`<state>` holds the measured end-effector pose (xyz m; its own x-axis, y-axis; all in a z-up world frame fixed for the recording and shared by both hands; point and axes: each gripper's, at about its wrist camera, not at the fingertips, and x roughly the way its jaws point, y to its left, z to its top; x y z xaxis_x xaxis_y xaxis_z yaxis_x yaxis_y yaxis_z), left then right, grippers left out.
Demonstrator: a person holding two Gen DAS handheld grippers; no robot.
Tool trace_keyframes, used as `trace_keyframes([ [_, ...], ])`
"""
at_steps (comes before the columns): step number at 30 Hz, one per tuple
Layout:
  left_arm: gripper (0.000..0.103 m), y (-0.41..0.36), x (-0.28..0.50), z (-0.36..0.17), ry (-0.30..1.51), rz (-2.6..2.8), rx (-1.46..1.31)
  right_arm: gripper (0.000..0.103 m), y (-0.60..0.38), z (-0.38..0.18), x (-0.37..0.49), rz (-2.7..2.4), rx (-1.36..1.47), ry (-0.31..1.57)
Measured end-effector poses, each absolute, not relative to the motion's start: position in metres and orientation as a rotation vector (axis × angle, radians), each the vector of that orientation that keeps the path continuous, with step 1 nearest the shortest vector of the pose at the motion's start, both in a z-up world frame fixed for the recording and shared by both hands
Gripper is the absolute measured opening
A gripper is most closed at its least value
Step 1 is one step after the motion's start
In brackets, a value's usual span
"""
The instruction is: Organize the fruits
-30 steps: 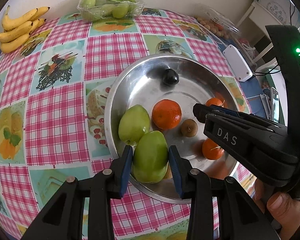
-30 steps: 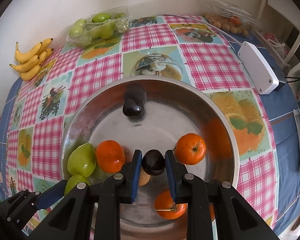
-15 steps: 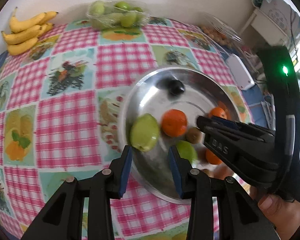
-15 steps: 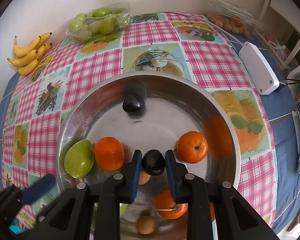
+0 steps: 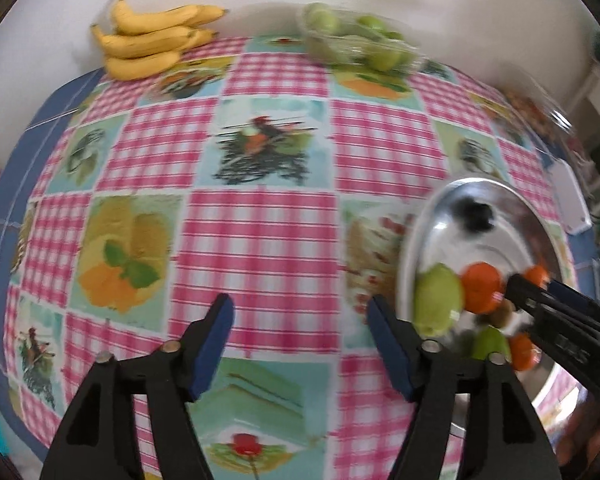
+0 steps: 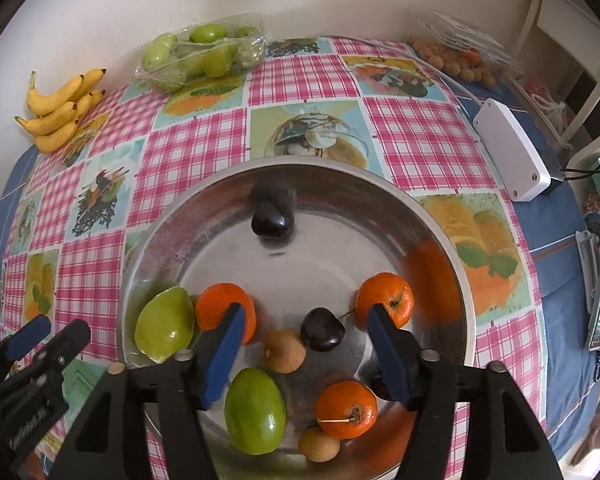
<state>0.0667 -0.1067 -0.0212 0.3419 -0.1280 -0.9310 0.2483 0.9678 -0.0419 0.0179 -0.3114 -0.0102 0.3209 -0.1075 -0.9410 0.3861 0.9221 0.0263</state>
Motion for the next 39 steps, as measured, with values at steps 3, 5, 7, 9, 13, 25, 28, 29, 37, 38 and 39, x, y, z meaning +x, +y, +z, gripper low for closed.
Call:
trace_keyframes([
  [3,0.084,-0.097,0.071,-0.027,1.188,-0.196,0.110,0.087,-0.308,-0.010,0.018,-0.329,0.268,1.195],
  [5,0.085,-0.091,0.074,-0.034,1.199,-0.176,0.098,0.090,-0.305,-0.011,0.018,-0.318,0.268,1.195],
  [7,0.090,-0.087,0.074,-0.038,1.205,-0.162,0.095,0.095,-0.301,-0.013,0.019,-0.312,0.265,1.200],
  [9,0.091,-0.082,0.076,-0.041,1.203,-0.143,0.095,0.103,-0.298,-0.014,0.018,-0.311,0.259,1.197],
  [13,0.096,-0.076,0.077,-0.047,1.213,-0.122,0.101,0.103,-0.293,-0.012,0.017,-0.302,0.260,1.177],
  [25,0.096,-0.064,0.073,-0.042,1.149,-0.090,0.153,0.103,-0.269,-0.008,0.016,-0.262,0.260,1.154],
  [28,0.096,-0.062,0.069,-0.034,1.114,-0.087,0.167,0.103,-0.263,-0.007,0.014,-0.259,0.248,1.153],
  [29,0.096,-0.061,0.067,-0.032,1.104,-0.085,0.166,0.103,-0.261,-0.006,0.013,-0.256,0.247,1.152],
  [37,0.096,-0.050,0.055,-0.018,1.055,-0.047,0.160,0.103,-0.245,-0.002,0.002,-0.234,0.226,1.146],
  [38,0.096,-0.048,0.053,-0.018,1.055,-0.050,0.151,0.103,-0.243,-0.002,0.000,-0.230,0.220,1.147],
  [39,0.096,-0.046,0.052,-0.017,1.055,-0.049,0.147,0.103,-0.241,-0.002,-0.001,-0.229,0.217,1.148],
])
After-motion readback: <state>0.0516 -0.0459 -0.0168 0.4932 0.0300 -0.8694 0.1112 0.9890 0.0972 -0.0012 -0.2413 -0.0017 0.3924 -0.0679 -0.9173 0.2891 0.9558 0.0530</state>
